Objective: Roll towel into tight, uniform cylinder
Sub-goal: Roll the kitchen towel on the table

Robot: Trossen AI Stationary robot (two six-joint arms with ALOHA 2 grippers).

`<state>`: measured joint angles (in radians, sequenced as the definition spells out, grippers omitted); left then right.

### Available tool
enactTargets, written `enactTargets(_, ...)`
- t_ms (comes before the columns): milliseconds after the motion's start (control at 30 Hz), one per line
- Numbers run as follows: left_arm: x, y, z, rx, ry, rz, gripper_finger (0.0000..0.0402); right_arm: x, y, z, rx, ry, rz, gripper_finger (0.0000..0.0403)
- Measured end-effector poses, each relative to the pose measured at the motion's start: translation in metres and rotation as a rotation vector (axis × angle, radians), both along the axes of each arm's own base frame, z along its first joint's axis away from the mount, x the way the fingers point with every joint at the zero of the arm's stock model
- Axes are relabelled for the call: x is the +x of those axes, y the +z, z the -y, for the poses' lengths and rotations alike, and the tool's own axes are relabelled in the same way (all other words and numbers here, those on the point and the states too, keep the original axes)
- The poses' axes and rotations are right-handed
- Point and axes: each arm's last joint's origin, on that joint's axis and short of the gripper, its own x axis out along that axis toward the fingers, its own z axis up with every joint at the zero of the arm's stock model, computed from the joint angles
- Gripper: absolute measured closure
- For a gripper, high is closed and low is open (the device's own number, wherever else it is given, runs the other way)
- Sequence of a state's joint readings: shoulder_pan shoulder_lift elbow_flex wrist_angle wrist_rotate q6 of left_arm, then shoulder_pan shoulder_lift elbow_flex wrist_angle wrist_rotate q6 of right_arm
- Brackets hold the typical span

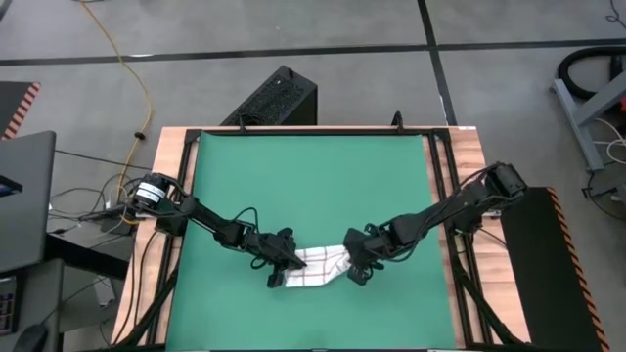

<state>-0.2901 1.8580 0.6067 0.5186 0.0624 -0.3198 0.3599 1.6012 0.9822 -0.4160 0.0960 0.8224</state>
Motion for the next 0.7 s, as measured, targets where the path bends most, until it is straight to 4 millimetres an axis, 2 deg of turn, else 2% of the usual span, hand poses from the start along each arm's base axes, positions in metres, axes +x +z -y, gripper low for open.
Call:
enactTargets(200,0.000,0.000,0.000,0.000,-0.001,-0.002,0.0401,-0.013,0.021,0.010,-0.026,-0.012,0.015,0.0355)
enactTargets(300,0.000,0.000,0.000,0.000,-0.001,-0.002,0.0401,-0.015,0.024,0.021,-0.025,-0.052,-0.015,0.0355)
enactTargets(600,0.000,0.000,0.000,-0.018,0.011,-0.009,0.0401,-0.007,-0.006,0.039,0.021,-0.067,-0.121,0.0355)
enactTargets(700,-0.001,0.000,0.001,-0.023,0.013,-0.011,0.0401,-0.008,-0.007,0.043,0.027,-0.079,-0.119,0.0355)
